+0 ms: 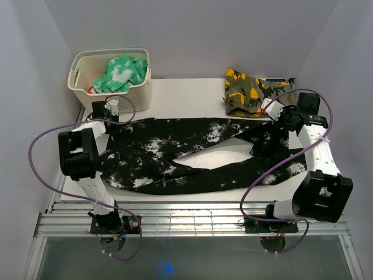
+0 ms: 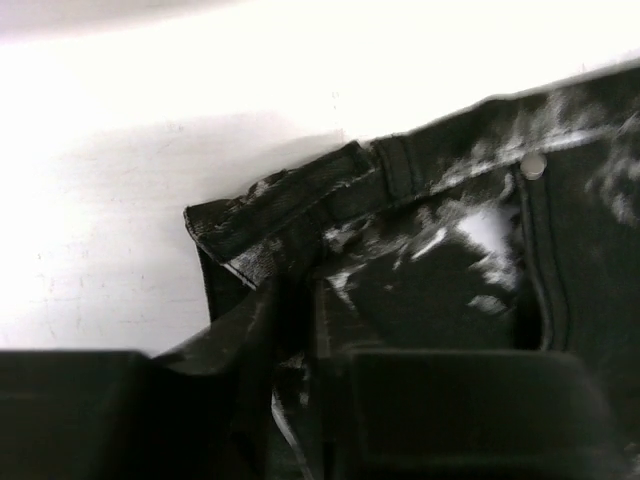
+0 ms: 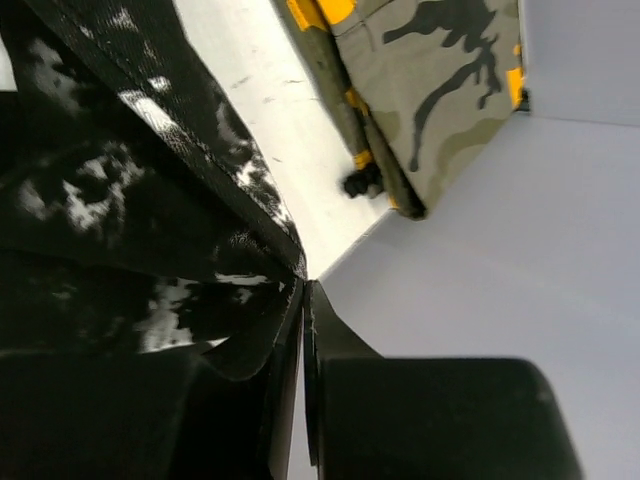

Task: Fold and stack the trousers
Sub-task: Flatten the trousers out

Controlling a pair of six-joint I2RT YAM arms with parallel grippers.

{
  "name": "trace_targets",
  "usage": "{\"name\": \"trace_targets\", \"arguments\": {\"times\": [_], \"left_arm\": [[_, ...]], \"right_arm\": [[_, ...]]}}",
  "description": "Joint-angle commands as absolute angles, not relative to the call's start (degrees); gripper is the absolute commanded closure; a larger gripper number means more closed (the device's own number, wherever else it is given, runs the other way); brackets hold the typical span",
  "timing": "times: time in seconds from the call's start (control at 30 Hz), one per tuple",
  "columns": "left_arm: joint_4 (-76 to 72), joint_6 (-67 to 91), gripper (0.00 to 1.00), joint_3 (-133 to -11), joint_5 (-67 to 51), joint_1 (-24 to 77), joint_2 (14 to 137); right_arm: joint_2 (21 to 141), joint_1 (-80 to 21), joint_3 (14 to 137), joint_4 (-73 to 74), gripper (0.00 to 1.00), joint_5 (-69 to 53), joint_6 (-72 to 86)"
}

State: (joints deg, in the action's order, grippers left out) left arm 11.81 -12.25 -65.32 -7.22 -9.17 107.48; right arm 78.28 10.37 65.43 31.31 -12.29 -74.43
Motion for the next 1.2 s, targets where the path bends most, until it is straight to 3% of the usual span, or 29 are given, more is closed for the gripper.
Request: {"name": "trace_targets", "arguments": {"times": [0.0,0.03,0.2,0.43,0.53,0.57,0.67,0.93,1.17], "left_arm": [[15.1,-13.0,0.92,-62.9,-0.9,-10.1,110.0],[14.3,-14.3,1.0,-62.8,0.9,-10.4,109.7],[16.0,-17.7,1.0,-66.9,0.5,-15.5,107.9],[14.9,-26.6,1.0,-69.5,-0.9,-18.1,104.0],[13.4,-29.3,1.0,-70.0,2.2,-18.3,104.0],[13.3,-29.9,1.0,-70.7,3.2,-18.6,104.1],[12.8,-31.7,1.0,-71.5,3.8,-19.1,104.9],[14.7,-30.9,1.0,-71.7,1.2,-19.2,104.7],[14.9,-31.0,1.0,-70.7,1.8,-19.1,104.2]], "right_arm": [[75.7,10.4,68.6,27.9,0.92,-9.9,-81.1],[75.2,10.4,68.0,27.5,0.92,-9.8,-82.3],[68.1,8.4,59.4,21.1,0.92,-11.1,-89.2],[62.1,-4.2,48.1,33.1,0.91,-11.4,-81.5],[59.9,-6.9,45.5,38.0,0.75,-13.1,-77.9],[58.9,-6.9,45.8,38.6,0.61,-13.3,-76.8],[59.4,-4.5,47.5,38.5,0.33,-12.1,-72.9],[83.1,11.2,71.8,42.4,0.1,-23.2,-53.2],[90.1,13.6,70.8,48.2,0.09,-26.9,-51.2]]}}
